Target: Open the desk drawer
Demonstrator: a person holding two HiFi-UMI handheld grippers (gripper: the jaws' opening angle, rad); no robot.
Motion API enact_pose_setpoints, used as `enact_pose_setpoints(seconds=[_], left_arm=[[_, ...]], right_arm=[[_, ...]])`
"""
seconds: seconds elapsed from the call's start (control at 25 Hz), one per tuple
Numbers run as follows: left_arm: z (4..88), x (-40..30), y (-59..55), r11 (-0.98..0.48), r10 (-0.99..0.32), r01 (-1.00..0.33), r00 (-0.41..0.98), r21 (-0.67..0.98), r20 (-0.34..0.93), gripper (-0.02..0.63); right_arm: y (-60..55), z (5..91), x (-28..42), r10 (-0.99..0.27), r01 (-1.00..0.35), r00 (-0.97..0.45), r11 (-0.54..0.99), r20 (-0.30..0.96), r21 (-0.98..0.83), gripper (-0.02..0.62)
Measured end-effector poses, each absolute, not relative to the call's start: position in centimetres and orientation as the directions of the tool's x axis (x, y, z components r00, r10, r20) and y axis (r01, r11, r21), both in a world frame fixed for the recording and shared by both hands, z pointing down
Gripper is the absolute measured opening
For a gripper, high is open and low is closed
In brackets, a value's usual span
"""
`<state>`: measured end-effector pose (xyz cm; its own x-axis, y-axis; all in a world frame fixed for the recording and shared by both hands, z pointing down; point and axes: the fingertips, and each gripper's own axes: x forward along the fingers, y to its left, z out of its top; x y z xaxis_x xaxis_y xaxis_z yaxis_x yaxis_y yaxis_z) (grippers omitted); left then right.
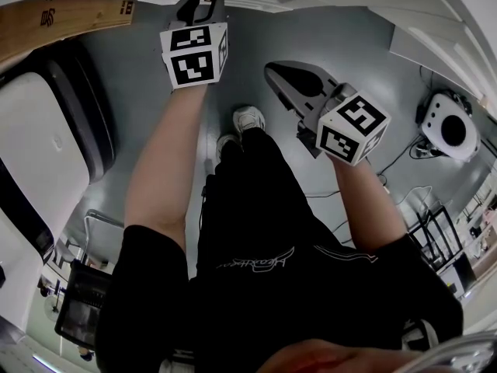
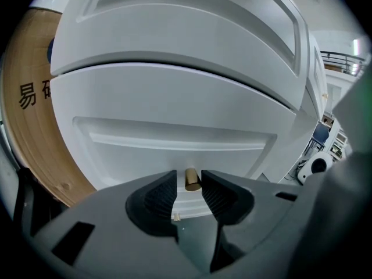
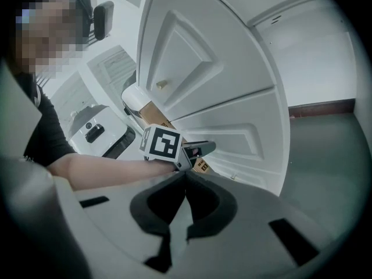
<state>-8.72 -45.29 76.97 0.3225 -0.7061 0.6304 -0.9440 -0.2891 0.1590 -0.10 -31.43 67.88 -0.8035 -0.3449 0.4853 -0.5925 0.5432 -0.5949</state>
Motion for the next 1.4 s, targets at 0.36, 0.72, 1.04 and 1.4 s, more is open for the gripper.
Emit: enact_pose_setpoints(seconds=[0.36,0.72,1.04,1.4], left_arm=[[76.9,-8.2,-45.0,-0.301,-0.703,-0.944,0.315,0.136,0.637,0.088],[77.0,-8.3,-44.6,-0.328,-0.688,-0.933,0.343,0.147,0.640,0.086],[77.0,-8.4,-43.1,-0.338,-0.676,-0.931,0.344,0.140,0.652,0.086],[77.1,-8.7,-40.6,-0.343,-0.665,-0.927,0.353,0.151,0.658,0.086]], right_arm=[[-30.5,67.2,-0.4,-0.329,-0.571,-0.817,0.568,0.473,-0.592,0.005],[-29.7,67.5,-0.8,-0.325,-0.574,-0.815,0.561,0.479,-0.596,0.005],[-29.3,66.9,-1.8,-0.299,-0.550,-0.829,0.594,0.473,-0.587,0.005],[-28.7,66.0,-2.5,-0.285,-0.534,-0.838,0.610,0.466,-0.586,0.005]])
